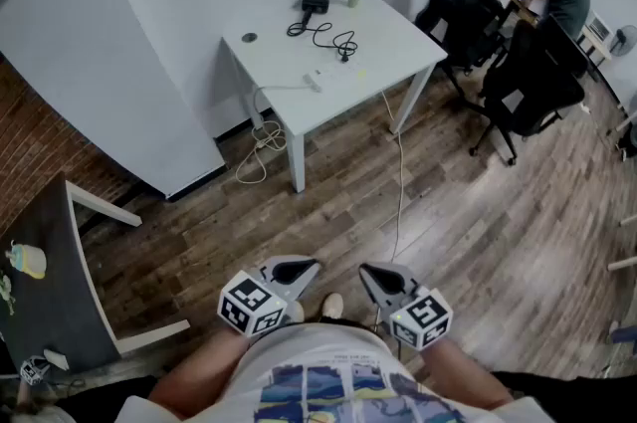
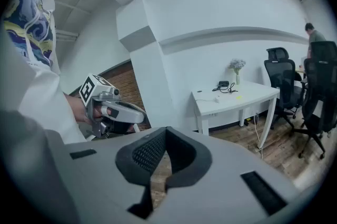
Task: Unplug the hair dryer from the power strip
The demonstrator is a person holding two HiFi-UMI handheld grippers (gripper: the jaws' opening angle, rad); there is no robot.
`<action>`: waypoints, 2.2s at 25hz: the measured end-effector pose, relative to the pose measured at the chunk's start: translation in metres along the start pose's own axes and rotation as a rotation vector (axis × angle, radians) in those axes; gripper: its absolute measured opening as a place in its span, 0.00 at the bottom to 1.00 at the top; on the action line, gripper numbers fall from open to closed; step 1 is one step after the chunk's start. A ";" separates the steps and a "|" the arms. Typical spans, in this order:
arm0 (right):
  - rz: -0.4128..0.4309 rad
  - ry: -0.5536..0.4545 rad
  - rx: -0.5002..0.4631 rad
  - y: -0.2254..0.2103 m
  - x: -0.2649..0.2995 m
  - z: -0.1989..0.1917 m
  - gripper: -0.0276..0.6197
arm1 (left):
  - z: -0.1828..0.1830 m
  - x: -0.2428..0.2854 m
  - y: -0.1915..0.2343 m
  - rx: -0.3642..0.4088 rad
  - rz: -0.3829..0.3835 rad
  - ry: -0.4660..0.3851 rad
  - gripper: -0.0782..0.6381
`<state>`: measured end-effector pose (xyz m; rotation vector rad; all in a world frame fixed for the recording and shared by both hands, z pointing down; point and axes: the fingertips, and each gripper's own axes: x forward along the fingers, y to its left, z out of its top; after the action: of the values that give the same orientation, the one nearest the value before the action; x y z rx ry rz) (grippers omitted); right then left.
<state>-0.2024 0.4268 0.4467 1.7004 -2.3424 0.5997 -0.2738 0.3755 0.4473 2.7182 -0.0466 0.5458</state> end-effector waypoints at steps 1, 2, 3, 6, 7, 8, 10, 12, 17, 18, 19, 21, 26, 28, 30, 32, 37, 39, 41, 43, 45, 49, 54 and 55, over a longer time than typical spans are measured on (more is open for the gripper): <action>-0.003 -0.001 0.000 -0.004 0.001 0.001 0.04 | 0.002 0.003 0.001 0.004 -0.003 0.001 0.11; -0.006 -0.003 0.000 -0.009 0.001 0.002 0.04 | 0.004 0.006 0.002 0.007 -0.004 0.002 0.11; -0.006 -0.004 0.001 -0.012 0.002 0.003 0.04 | 0.005 0.009 0.003 0.009 -0.003 0.004 0.11; 0.000 -0.009 0.002 -0.021 0.001 0.003 0.04 | 0.007 0.016 0.004 0.011 0.005 0.004 0.11; 0.001 -0.012 0.002 -0.023 0.000 0.004 0.04 | 0.009 0.018 0.004 0.012 0.009 0.005 0.11; 0.003 -0.014 0.003 -0.026 -0.001 0.005 0.04 | 0.010 0.021 0.004 0.013 0.013 0.006 0.11; 0.008 -0.020 0.005 -0.031 -0.003 0.006 0.04 | 0.012 0.026 0.004 0.014 0.019 0.009 0.11; 0.007 -0.028 -0.002 -0.036 -0.005 0.007 0.04 | 0.012 0.032 0.001 0.013 0.018 0.014 0.11; 0.010 -0.042 -0.008 -0.051 -0.009 0.005 0.21 | 0.011 0.048 -0.002 0.012 0.024 0.027 0.11; 0.007 -0.044 -0.008 -0.056 -0.010 0.004 0.20 | 0.011 0.052 -0.003 0.014 0.026 0.030 0.11; 0.005 -0.043 -0.008 -0.060 -0.011 0.003 0.20 | 0.012 0.055 -0.003 0.015 0.028 0.031 0.11; 0.005 -0.030 -0.005 -0.068 -0.013 -0.004 0.21 | 0.014 0.062 -0.004 0.006 0.025 0.026 0.11; -0.018 -0.008 0.004 -0.090 -0.013 -0.011 0.21 | 0.019 0.076 -0.002 -0.032 -0.003 0.001 0.11; -0.031 -0.004 0.017 -0.102 -0.009 -0.010 0.21 | 0.025 0.082 0.007 -0.032 -0.012 0.003 0.11; -0.046 0.003 0.027 -0.118 -0.001 -0.006 0.20 | 0.031 0.091 0.020 -0.035 -0.026 0.005 0.11; -0.068 0.008 0.029 -0.136 0.011 -0.001 0.19 | 0.036 0.102 0.039 -0.027 -0.034 0.007 0.11; -0.114 0.022 0.030 -0.180 0.052 0.024 0.17 | 0.065 0.131 0.104 -0.027 -0.050 0.001 0.11; -0.125 0.026 0.023 -0.196 0.071 0.044 0.17 | 0.087 0.141 0.128 -0.024 -0.061 -0.003 0.11; -0.132 0.026 0.010 -0.213 0.093 0.066 0.17 | 0.109 0.150 0.152 -0.006 -0.073 -0.006 0.11; -0.137 0.026 0.005 -0.230 0.116 0.084 0.17 | 0.127 0.157 0.175 0.006 -0.084 -0.004 0.11; -0.144 0.028 0.004 -0.243 0.139 0.099 0.17 | 0.139 0.161 0.200 0.002 -0.091 0.001 0.11; -0.152 0.029 -0.014 -0.261 0.176 0.122 0.17 | 0.153 0.167 0.247 -0.007 -0.086 0.005 0.11; -0.170 0.040 -0.016 -0.282 0.205 0.135 0.17 | 0.162 0.181 0.292 0.001 -0.068 0.022 0.11; -0.169 0.045 -0.020 -0.286 0.210 0.138 0.17 | 0.164 0.184 0.299 -0.001 -0.061 0.022 0.11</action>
<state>0.0102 0.1118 0.4625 1.8327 -2.1397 0.5759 -0.0742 0.0448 0.4805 2.7030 0.0416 0.5571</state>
